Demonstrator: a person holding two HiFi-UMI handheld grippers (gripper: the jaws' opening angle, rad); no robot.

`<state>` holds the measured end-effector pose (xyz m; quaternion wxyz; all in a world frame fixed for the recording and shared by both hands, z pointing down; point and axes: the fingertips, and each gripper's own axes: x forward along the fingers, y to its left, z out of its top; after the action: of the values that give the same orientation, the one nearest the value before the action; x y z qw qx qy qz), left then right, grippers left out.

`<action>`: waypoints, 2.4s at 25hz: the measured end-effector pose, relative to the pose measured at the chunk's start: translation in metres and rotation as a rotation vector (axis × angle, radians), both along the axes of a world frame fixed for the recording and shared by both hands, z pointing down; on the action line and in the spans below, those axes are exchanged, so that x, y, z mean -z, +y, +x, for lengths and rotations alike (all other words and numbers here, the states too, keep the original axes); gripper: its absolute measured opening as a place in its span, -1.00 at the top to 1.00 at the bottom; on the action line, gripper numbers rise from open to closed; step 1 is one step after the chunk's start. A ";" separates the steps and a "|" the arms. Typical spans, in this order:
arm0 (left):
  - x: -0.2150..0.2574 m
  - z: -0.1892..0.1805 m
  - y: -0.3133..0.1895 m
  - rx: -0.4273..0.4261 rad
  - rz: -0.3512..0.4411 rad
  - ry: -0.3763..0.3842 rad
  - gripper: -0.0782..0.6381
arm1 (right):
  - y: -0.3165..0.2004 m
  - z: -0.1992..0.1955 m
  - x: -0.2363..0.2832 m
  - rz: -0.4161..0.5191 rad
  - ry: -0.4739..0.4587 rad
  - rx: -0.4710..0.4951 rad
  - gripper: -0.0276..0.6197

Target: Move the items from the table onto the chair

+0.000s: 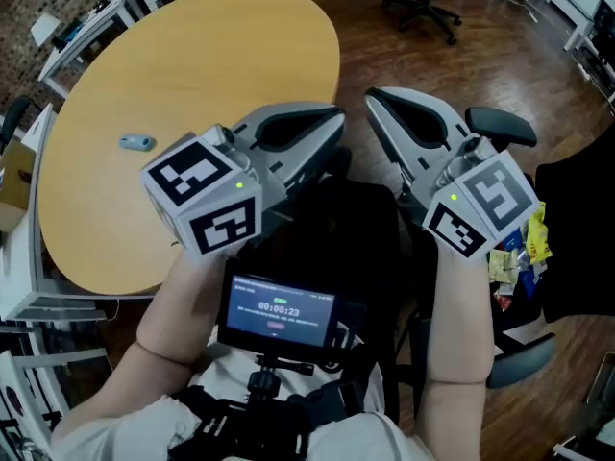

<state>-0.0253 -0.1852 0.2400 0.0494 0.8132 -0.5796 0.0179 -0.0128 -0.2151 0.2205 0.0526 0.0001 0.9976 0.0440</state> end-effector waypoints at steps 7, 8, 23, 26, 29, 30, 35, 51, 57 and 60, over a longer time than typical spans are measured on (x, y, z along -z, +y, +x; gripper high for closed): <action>0.004 -0.076 0.054 0.154 0.007 -0.002 0.76 | 0.058 -0.078 0.003 0.021 0.035 0.163 0.90; 0.005 -0.083 0.062 0.172 0.010 -0.001 0.76 | 0.066 -0.087 0.004 0.022 0.037 0.183 0.90; -0.005 -0.184 0.174 0.428 0.027 0.013 0.76 | 0.169 -0.196 -0.005 0.040 0.121 0.413 0.90; -0.006 -0.202 0.199 0.481 0.031 0.019 0.76 | 0.190 -0.216 -0.006 0.047 0.141 0.451 0.90; -0.008 -0.219 0.222 0.533 0.036 0.018 0.76 | 0.209 -0.233 -0.011 0.051 0.162 0.481 0.90; -0.008 -0.224 0.229 0.549 0.036 0.017 0.76 | 0.215 -0.238 -0.012 0.053 0.169 0.490 0.90; -0.011 -0.248 0.267 0.622 0.040 0.015 0.76 | 0.251 -0.260 -0.014 0.060 0.187 0.550 0.90; -0.014 -0.286 0.320 0.709 0.047 -0.008 0.76 | 0.304 -0.294 -0.023 0.071 0.216 0.630 0.90; -0.012 -0.286 0.317 0.707 0.056 -0.011 0.76 | 0.300 -0.294 -0.024 0.064 0.219 0.618 0.89; -0.013 -0.287 0.317 0.701 0.058 0.011 0.76 | 0.294 -0.299 -0.027 0.056 0.227 0.593 0.88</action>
<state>-0.3120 0.1315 0.2531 0.0324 0.5660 -0.8235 -0.0209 -0.3123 0.0784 0.2475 -0.0484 0.2973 0.9520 0.0540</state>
